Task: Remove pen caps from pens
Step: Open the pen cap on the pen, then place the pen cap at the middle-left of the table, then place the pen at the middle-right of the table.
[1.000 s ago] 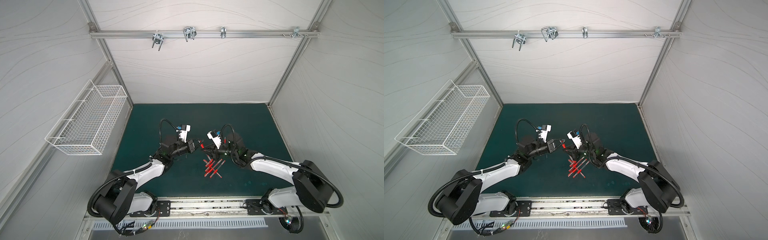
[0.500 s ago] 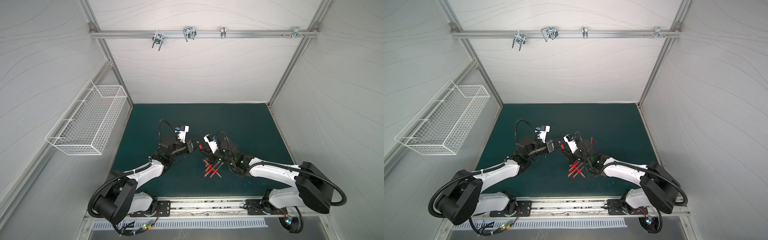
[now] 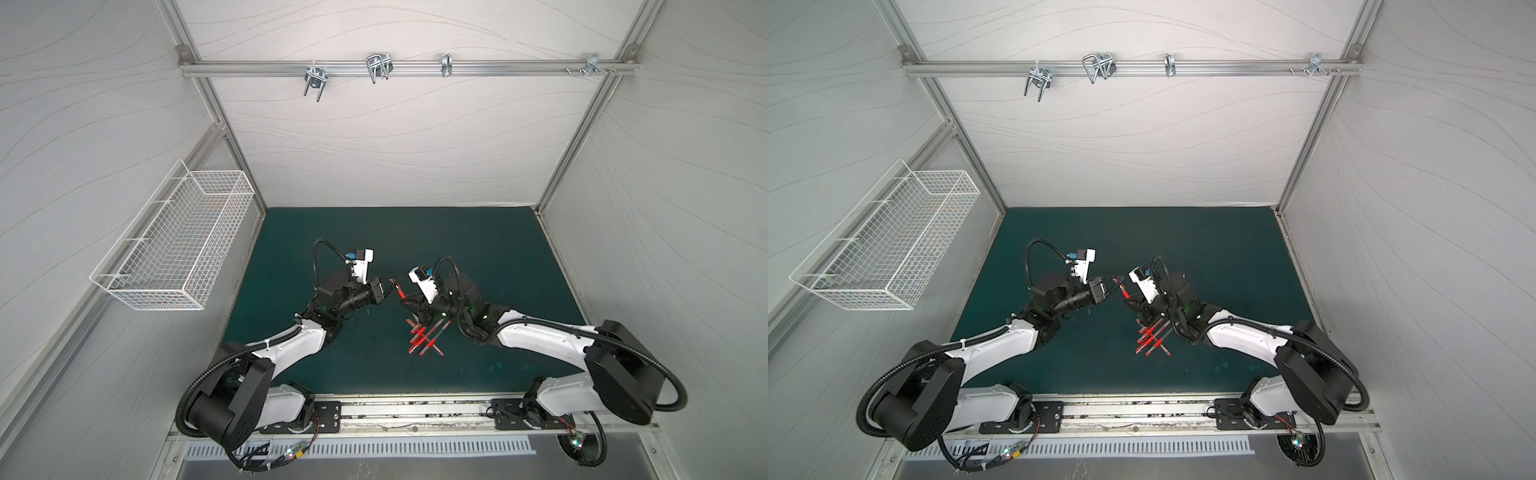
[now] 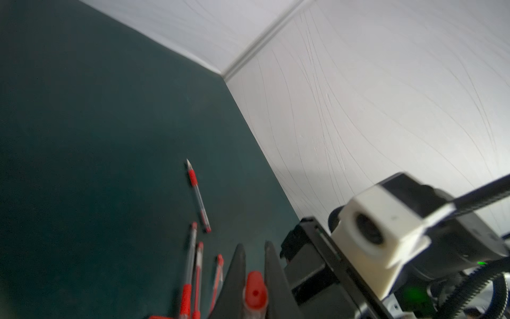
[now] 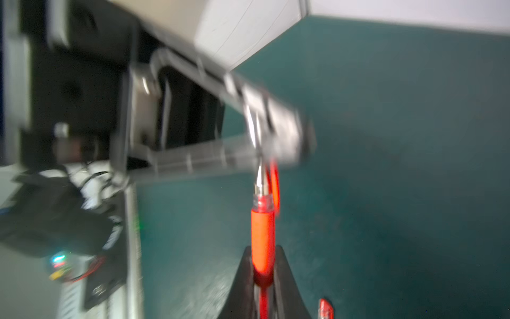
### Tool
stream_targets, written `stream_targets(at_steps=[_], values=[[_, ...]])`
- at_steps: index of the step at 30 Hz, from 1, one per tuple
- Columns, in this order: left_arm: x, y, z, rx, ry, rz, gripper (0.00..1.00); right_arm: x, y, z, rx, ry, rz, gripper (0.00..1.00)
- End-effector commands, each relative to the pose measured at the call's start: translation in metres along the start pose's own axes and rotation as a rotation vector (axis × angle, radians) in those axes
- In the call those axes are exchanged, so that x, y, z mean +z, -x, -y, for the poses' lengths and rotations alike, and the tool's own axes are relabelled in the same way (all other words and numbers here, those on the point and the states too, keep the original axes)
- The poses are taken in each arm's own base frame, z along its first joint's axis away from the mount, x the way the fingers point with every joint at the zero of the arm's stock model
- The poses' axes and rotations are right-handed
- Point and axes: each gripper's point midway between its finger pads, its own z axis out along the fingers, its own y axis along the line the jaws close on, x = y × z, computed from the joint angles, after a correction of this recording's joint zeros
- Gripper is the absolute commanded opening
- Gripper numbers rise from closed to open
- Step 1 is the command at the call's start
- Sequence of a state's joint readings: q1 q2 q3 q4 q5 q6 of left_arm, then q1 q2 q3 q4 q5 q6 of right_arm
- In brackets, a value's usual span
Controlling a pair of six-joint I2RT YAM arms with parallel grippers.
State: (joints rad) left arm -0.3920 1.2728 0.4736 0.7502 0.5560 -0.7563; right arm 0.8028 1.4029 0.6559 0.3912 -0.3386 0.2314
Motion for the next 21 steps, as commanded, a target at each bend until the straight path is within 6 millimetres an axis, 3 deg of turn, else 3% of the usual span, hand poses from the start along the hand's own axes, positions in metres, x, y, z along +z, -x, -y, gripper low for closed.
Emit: stream_targets(at_steps=[1, 16, 21], values=[[-0.01, 0.034, 0.005, 0.032, 0.001, 0.125, 0.0, -0.002, -0.021, -0.008, 0.126, 0.176, -0.085, 0.0], [-0.011, 0.034, -0.002, 0.02, 0.018, 0.125, 0.0, -0.003, -0.016, 0.005, 0.145, 0.102, -0.051, 0.0], [-0.015, 0.035, -0.031, 0.007, 0.185, 0.136, 0.0, -0.008, -0.012, 0.025, 0.179, -0.023, -0.026, 0.0]])
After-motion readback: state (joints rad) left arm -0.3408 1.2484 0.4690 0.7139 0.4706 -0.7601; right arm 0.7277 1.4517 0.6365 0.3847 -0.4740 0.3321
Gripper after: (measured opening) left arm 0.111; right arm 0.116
